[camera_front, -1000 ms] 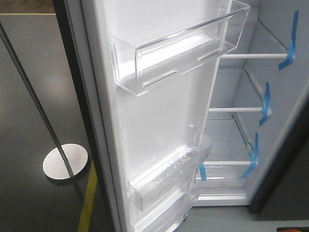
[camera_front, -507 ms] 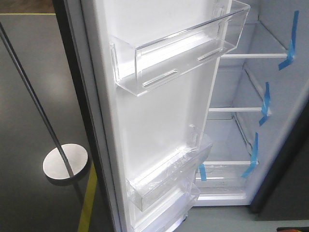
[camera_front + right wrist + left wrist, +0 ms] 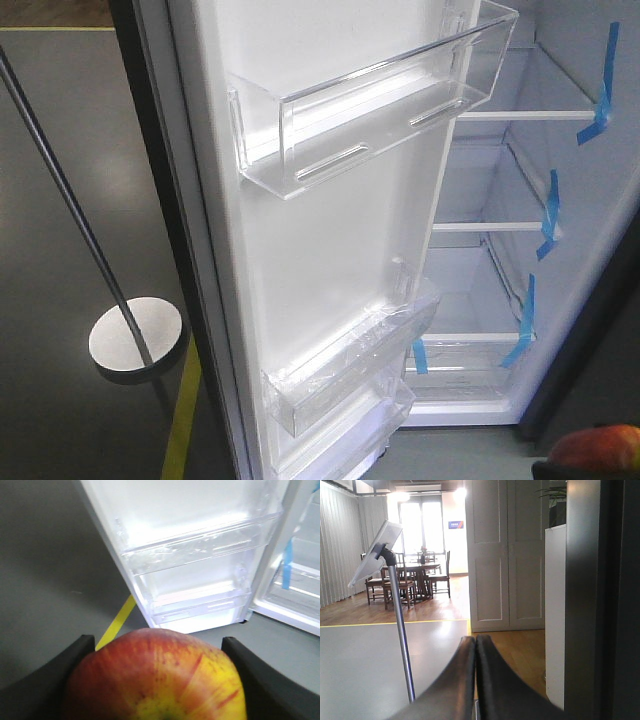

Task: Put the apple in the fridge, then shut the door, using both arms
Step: 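Move the right gripper with the apple over the upper clear door shelf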

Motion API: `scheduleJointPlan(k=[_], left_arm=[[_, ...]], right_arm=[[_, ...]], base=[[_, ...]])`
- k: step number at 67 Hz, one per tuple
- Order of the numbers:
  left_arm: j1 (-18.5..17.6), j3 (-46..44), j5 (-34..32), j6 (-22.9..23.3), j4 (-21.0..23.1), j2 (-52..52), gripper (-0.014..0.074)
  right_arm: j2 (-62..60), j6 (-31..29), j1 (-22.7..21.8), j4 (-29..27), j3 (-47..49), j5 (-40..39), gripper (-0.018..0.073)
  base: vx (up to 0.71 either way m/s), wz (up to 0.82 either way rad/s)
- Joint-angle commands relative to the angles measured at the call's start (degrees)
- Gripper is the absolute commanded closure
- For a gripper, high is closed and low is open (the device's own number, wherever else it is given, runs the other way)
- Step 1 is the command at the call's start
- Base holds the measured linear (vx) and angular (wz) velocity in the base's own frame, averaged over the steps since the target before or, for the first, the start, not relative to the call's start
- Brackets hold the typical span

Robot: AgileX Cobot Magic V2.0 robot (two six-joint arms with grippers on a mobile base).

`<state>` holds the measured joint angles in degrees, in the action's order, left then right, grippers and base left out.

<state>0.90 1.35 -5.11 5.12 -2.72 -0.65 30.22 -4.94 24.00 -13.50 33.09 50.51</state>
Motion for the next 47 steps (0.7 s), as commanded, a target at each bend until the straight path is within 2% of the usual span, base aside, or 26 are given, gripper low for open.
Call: scheduleJointPlan(k=[1,8,19,35,47], left_arm=[[0.07,0.61,-4.28,0.08,0.45,-0.8,0.0603],[0.07,0.61,-4.28,0.08,0.45,-0.8,0.0603],[0.07,0.61,-4.28,0.08,0.45,-0.8,0.0603],[0.07,0.61,-4.28,0.08,0.45,-0.8,0.0603],[0.07,0.61,-4.28,0.08,0.45,-0.8,0.0603]], right_arm=[[3.38,2.08,0.0,4.61,5.1,-4.48,0.0169],[7.84,2.66,0.0,7.82,10.5,-4.55,0.0169],[15.95,2.61,0.0,9.74,20.87,-4.55,0.0169],[30.56,2.23,0.0,13.5,41.87,-1.89,0.0169],[40.99,2.3,0.0,13.5,59.48,1.35,0.0169]], base=[[0.0,0.0],[0.0,0.0],[0.0,0.0],[0.0,0.0],[0.0,0.0]])
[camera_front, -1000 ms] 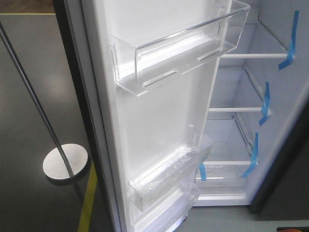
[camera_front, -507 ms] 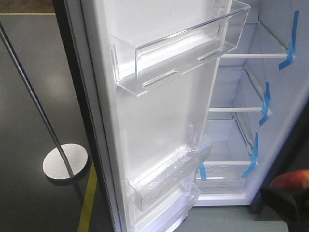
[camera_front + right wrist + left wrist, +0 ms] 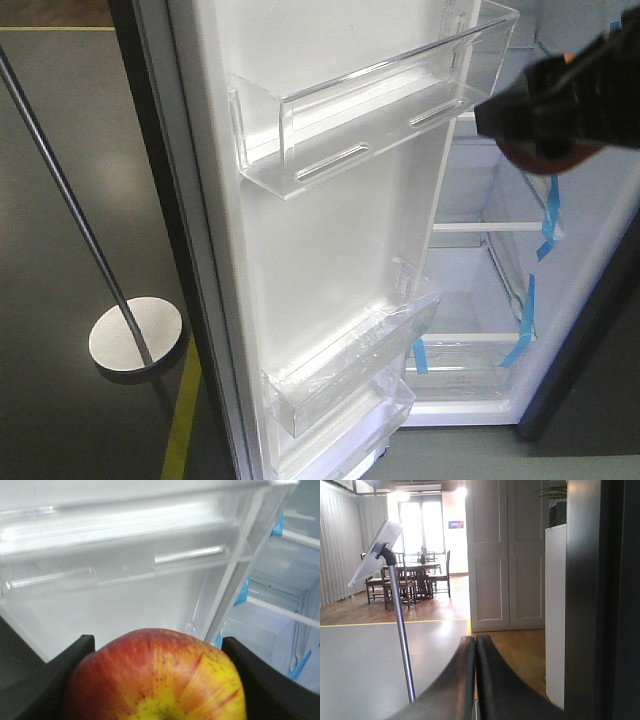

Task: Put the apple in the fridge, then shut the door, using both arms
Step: 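Move the right gripper with the apple over the upper clear door shelf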

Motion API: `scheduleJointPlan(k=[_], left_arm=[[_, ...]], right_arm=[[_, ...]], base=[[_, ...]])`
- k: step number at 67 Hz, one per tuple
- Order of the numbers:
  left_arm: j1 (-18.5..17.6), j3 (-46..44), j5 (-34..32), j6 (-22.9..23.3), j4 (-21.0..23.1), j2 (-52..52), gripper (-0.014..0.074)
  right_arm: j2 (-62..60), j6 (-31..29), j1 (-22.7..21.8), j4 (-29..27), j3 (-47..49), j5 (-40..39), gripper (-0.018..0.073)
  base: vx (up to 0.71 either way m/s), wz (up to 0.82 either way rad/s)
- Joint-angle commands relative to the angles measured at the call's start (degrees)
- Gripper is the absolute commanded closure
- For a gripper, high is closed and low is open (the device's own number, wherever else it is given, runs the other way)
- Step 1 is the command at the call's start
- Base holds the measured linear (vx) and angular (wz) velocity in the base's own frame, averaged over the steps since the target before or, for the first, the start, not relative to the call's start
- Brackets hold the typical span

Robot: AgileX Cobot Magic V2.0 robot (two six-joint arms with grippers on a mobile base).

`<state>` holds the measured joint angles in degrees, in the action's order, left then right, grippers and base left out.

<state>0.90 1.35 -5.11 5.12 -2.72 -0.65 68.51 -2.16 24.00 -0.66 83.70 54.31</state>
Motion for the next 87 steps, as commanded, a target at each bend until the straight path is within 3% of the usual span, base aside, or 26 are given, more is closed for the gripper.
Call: scheduleJointPlan(k=[1,14,35,60,87], left_arm=[[0.07,0.61,-4.28,0.08,0.45,-0.8,0.0603],[0.07,0.61,-4.28,0.08,0.45,-0.8,0.0603],[0.07,0.61,-4.28,0.08,0.45,-0.8,0.0603],[0.07,0.61,-4.28,0.08,0.45,-0.8,0.0603],[0.07,0.61,-4.28,0.08,0.45,-0.8,0.0603]], right_arm=[[3.4,-0.48,0.0,0.35,10.16,-2.28,0.0169],[11.86,-0.77,0.0,-0.36,24.55,-1.85,0.0169],[21.47,-2.33,0.0,-0.3,34.14,-2.37,0.0169],[27.73,-3.59,0.0,-0.42,36.3,-8.7,0.0169],[29.7,-3.76,0.0,-0.16,36.12,-5.41,0.0133]], base=[[0.0,0.0],[0.0,0.0],[0.0,0.0],[0.0,0.0],[0.0,0.0]])
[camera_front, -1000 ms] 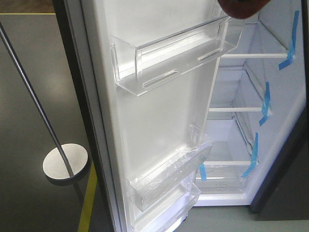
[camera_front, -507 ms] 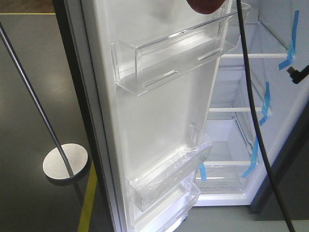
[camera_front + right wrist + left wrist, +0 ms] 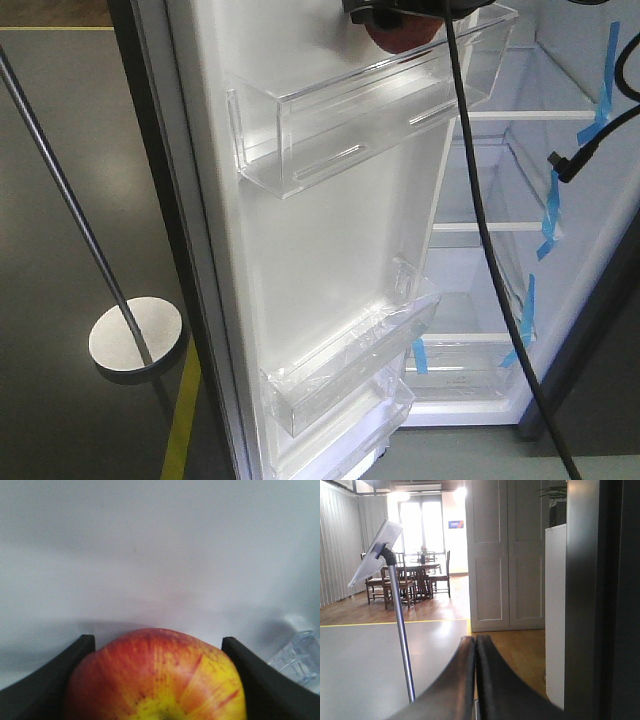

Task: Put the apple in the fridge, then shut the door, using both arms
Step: 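Move the right gripper with the apple over the upper clear door shelf, then lower the apple into the door shelf and open the right gripper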

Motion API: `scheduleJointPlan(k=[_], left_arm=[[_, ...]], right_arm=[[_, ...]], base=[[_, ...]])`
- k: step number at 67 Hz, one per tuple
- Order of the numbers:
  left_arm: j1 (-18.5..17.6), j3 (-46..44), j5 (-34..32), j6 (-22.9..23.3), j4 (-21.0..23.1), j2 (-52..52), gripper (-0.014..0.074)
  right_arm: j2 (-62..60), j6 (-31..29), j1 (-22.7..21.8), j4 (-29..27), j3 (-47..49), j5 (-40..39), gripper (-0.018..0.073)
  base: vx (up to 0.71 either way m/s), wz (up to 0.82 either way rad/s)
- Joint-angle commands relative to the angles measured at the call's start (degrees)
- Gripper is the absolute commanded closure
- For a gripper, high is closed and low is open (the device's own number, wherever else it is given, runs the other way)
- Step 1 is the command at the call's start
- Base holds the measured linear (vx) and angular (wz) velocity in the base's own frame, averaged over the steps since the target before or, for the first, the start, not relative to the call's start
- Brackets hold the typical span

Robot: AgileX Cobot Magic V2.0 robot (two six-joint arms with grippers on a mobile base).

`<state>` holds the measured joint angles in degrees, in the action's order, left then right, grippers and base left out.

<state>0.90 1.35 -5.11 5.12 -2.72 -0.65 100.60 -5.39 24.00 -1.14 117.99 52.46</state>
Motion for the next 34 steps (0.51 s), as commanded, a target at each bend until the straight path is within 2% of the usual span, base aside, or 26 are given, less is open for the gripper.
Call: scheduleJointPlan(k=[1,20,34], left_arm=[[0.07,0.61,-4.28,0.08,0.45,-0.8,0.0603],[0.07,0.61,-4.28,0.08,0.45,-0.8,0.0603],[0.07,0.61,-4.28,0.08,0.45,-0.8,0.0603]], right_arm=[[-2.39,-0.52,0.0,0.32,1.83,-3.49,0.0127],[-2.39,-0.52,0.0,0.52,1.83,-3.07,-0.003],[-3.81,-0.55,0.0,1.86,1.83,-2.61,-0.0039]], base=[[0.0,0.0],[0.0,0.0],[0.0,0.0]])
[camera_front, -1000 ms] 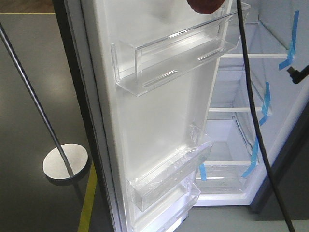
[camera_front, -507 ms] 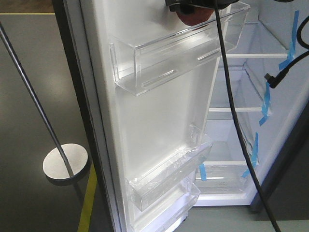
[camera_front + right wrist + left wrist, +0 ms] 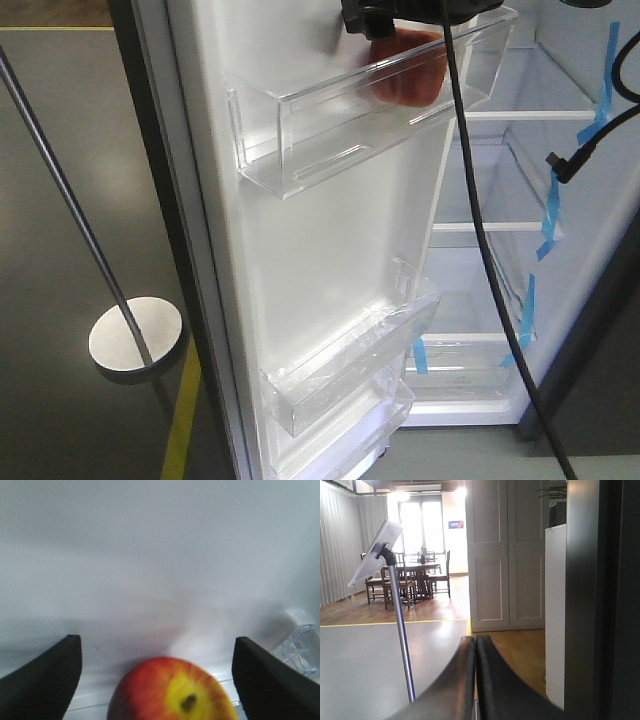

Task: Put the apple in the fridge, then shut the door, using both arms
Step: 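Lower the apple into the door shelf and open the right gripper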

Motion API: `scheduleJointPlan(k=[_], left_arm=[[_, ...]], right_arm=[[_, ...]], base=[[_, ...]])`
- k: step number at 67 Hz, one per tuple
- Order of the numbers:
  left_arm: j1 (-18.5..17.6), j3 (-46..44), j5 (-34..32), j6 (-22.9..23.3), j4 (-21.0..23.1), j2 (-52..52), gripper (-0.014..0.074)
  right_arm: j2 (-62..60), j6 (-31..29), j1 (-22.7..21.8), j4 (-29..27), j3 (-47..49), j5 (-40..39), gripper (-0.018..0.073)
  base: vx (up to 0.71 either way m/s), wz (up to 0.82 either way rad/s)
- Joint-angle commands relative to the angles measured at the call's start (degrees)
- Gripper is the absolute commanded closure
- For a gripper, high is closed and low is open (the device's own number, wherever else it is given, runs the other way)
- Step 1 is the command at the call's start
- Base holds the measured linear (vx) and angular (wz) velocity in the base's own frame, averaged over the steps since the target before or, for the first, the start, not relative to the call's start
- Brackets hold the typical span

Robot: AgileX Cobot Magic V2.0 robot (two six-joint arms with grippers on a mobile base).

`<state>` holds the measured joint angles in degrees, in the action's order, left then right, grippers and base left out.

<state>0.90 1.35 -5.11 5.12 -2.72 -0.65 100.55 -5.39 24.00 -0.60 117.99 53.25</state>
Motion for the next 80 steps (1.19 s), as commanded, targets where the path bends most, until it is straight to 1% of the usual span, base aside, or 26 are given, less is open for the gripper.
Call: scheduleJointPlan(k=[1,11,18,24,32,40,47,60,80], left_arm=[[0.07,0.61,-4.28,0.08,0.45,-0.8,0.0603],[0.07,0.61,-4.28,0.08,0.45,-0.8,0.0603],[0.07,0.61,-4.28,0.08,0.45,-0.8,0.0603],[0.07,0.61,-4.28,0.08,0.45,-0.8,0.0603],[0.07,0.61,-4.28,0.08,0.45,-0.8,0.0603],[0.07,0.61,-4.28,0.08,0.45,-0.8,0.0603],[0.07,0.61,-4.28,0.08,0.45,-0.8,0.0603],[0.07,0.61,-4.28,0.08,0.45,-0.8,0.0603],[0.07,0.61,-4.28,0.08,0.45,-0.8,0.0603]], right_arm=[[-4.02,-0.55,0.0,1.46,1.83,-3.37,-0.0037],[-6.88,-0.49,0.0,1.53,1.62,-0.74,-0.0022],[-11.0,-0.07,0.09,0.6,-2.11,-1.11,-0.002],[-15.63,-0.12,0.15,-0.99,-8.89,-3.93,-0.002],[-22.78,-0.06,0.1,-1.7,-20.35,-9.51,-0.002],[-30.57,-0.01,0.1,-4.07,-31.32,-14.17,-0.002],[-36.97,-0.08,0.1,-3.85,-39.6,-16.71,-0.002],[-47.94,-0.08,0.05,-3.15,-52.18,-14.71,-0.002],[-62.62,-0.08,0.05,-3.28,-66.4,-9.51,-0.002]], base=[[0.0,0.0],[0.0,0.0],[0.0,0.0],[0.0,0.0],[0.0,0.0],[0.0,0.0],[0.0,0.0],[0.0,0.0],[0.0,0.0]])
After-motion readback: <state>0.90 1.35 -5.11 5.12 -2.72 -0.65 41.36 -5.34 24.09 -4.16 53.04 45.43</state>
